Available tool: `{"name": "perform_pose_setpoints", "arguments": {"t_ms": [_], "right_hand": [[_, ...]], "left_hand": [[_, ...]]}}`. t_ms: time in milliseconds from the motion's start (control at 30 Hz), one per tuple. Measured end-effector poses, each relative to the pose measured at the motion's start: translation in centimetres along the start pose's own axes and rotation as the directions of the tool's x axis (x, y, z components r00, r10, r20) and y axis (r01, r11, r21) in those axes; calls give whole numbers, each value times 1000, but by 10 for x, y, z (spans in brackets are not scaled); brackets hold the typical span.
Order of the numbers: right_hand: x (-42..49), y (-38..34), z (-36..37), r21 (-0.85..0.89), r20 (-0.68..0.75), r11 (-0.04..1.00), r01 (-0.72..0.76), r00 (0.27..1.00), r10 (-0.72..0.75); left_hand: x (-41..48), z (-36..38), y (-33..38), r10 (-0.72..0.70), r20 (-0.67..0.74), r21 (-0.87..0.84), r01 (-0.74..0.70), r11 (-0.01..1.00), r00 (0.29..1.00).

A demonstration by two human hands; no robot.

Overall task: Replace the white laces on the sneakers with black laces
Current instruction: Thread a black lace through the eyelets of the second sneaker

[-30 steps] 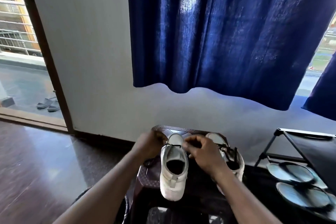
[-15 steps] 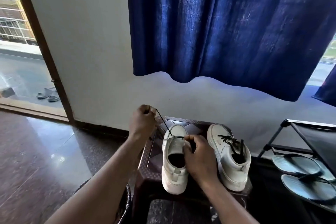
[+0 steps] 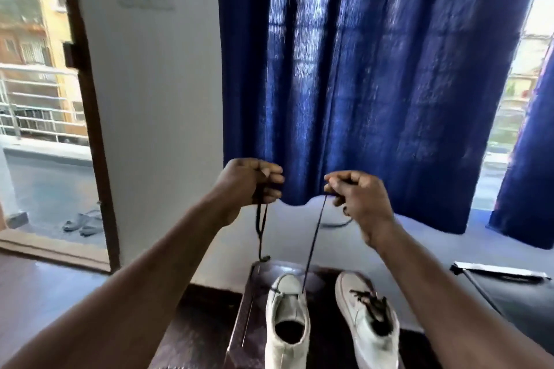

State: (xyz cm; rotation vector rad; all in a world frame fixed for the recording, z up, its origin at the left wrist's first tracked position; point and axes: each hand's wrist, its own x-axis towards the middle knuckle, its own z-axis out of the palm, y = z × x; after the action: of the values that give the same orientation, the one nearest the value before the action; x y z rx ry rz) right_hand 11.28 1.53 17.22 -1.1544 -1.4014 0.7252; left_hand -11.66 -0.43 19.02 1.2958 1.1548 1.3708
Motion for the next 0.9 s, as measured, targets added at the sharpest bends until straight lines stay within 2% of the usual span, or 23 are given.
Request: {"name": "perform_pose_setpoints", "arguments": {"t_ms": [133,367,433,533,633,900], "right_hand": [[24,-70,-23,-13,0,997,77,997,-77],[30,-122,-41,-1,-74,992,128,989,-128],[28,-130,-44,-9,-72,993,122,990,-122],[24,-128,-42,-119,5,987,107,994,-107],[22,-119,-40,-181,-5,979,94,995,-97],[28,-107,-46,-118,-30,992,34,999,-37]], "left_hand": [[6,14,68,106,25,-19,-105,994,994],[9,40,128,208,9,-13,-208,978,978],[7,43,133,206,7,-9,-206,978,978],[3,48,129,187,4,-7,-187,982,982],[2,48,121,177,-7,-11,-177,984,984],[5,42,114,185,19,6,-185,983,983]]}}
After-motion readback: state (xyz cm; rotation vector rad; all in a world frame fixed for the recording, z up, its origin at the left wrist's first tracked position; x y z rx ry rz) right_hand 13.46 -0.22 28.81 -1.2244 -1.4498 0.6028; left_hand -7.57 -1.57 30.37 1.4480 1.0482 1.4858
